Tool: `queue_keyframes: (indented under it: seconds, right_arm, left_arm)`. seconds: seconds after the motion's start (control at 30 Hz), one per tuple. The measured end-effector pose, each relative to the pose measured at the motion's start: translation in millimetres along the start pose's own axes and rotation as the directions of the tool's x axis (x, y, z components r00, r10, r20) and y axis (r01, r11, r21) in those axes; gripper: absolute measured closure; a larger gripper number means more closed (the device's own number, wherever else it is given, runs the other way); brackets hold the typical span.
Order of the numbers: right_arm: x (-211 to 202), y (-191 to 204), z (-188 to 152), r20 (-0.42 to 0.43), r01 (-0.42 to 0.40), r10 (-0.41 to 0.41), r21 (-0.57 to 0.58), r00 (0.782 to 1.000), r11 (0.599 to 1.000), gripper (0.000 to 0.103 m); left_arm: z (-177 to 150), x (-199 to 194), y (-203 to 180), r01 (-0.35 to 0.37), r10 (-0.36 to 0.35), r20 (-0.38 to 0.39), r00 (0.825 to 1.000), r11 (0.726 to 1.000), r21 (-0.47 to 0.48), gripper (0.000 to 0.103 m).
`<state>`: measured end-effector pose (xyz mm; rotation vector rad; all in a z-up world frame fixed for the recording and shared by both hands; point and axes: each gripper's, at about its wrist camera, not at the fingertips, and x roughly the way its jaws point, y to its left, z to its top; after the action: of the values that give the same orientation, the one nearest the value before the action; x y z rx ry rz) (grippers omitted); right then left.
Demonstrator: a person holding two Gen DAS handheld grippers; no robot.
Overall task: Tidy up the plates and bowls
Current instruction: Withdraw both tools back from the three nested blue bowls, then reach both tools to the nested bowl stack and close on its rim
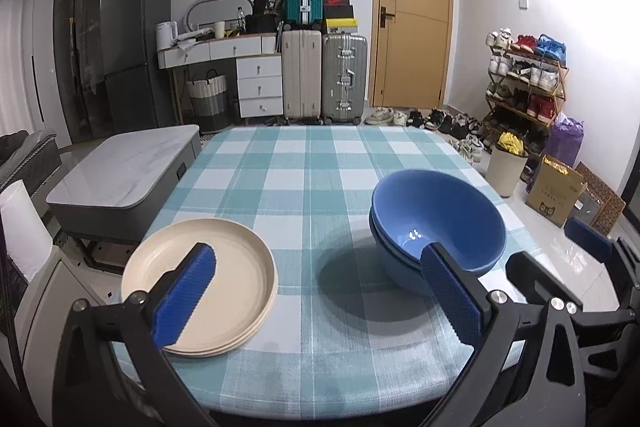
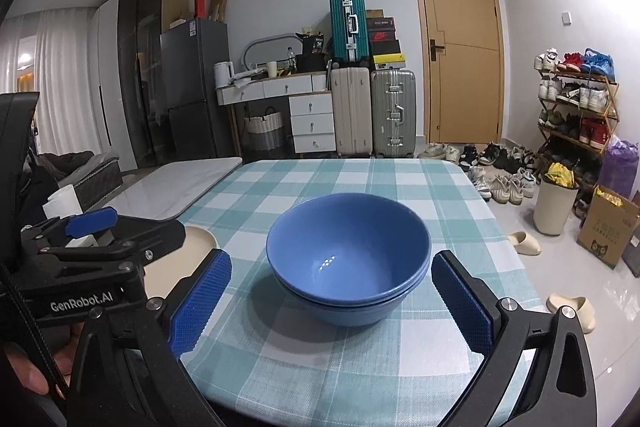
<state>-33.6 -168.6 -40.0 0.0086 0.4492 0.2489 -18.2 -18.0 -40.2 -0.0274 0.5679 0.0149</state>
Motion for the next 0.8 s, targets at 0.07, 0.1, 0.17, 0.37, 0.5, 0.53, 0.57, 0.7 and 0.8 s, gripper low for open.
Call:
queue_keyframes:
  seconds: [0.07, 0.1, 0.17, 0.37, 0.5, 0.53, 0.57, 0.7, 0.8]
  right_arm:
    - [2, -3, 0, -0.002, 0.003, -0.003, 0.006, 1.0, 1.0, 0.001]
    - [2, -4, 0, -0.005, 0.001, -0.001, 0.01, 1.0, 1.0, 0.001]
    - [5, -5, -2, -0.009, 0.0, 0.0, 0.018, 1.0, 1.0, 0.001]
    - [19, -11, -7, -0.027, -0.004, 0.005, 0.028, 1.0, 1.0, 0.001]
    - [31, -21, -5, -0.025, -0.006, 0.007, 0.039, 1.0, 0.999, 0.001]
    - [34, -24, -4, -0.027, -0.007, 0.008, 0.044, 1.0, 0.999, 0.001]
    - [37, -27, -4, -0.031, -0.006, 0.008, 0.049, 0.999, 0.999, 0.001]
    - [53, -46, 0, -0.053, -0.003, 0.007, 0.084, 0.999, 0.996, 0.001]
    - [68, -63, 8, -0.078, -0.002, 0.011, 0.118, 0.997, 0.993, 0.001]
  left_arm:
    - [-2, 5, -1, 0.002, -0.002, -0.019, 1.0, 1.0, 0.004, 0.0]
    - [-3, 9, -2, 0.0, 0.0, -0.034, 0.999, 1.0, 0.005, 0.0]
    - [-5, 15, -2, 0.0, 0.0, -0.049, 0.999, 1.0, 0.006, 0.0]
    - [-7, 31, -3, -0.008, 0.009, -0.086, 0.996, 1.0, 0.009, 0.0]
    - [-8, 48, -1, -0.006, 0.006, -0.12, 0.993, 1.0, 0.007, 0.0]
    - [-7, 53, -1, -0.006, 0.007, -0.129, 0.992, 1.0, 0.009, 0.0]
    - [-7, 57, -1, -0.008, 0.01, -0.137, 0.991, 1.0, 0.011, 0.0]
    - [2, 79, 0, 0.003, 0.0, -0.167, 0.986, 1.0, 0.017, 0.0]
    - [12, 94, 0, -0.002, 0.005, -0.178, 0.984, 1.0, 0.014, 0.0]
